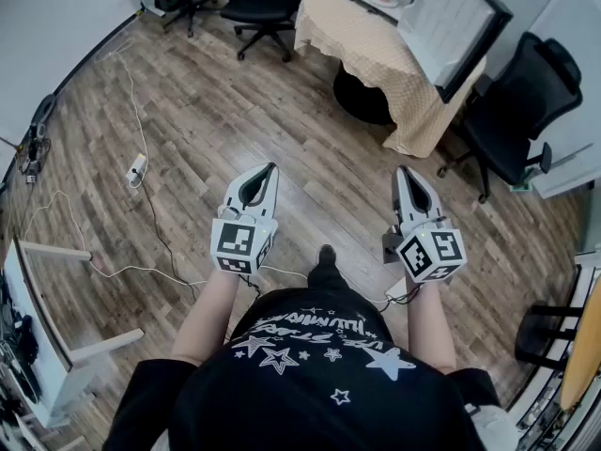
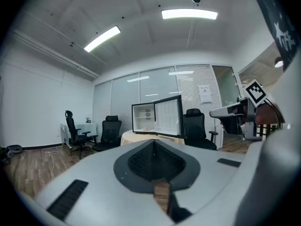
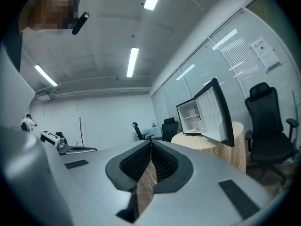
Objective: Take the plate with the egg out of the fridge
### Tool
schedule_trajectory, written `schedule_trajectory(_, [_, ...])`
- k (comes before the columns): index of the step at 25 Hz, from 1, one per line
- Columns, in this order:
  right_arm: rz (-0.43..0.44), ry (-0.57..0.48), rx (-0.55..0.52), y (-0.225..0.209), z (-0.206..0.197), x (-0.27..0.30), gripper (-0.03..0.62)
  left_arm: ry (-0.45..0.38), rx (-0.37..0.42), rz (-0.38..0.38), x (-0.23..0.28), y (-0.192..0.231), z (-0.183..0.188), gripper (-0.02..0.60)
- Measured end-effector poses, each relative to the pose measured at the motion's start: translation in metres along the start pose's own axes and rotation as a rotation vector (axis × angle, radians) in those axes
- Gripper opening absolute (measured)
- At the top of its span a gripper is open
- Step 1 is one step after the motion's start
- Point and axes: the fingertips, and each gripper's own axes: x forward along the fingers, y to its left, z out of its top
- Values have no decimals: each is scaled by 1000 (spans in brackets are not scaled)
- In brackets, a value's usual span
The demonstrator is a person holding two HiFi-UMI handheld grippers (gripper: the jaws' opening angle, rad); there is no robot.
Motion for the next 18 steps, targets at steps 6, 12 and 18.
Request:
schedule_trajectory(6, [19, 24, -4, -28, 3, 27, 29, 19, -52, 12, 37, -1, -2, 6])
schedule_trajectory(12, [21, 62, 21, -67, -10, 54, 29, 79, -64, 23, 77, 2, -19, 6])
schedule_trajectory(18, [62, 3, 9, -107, 7, 81, 29, 83, -51, 26, 129, -10, -10, 6])
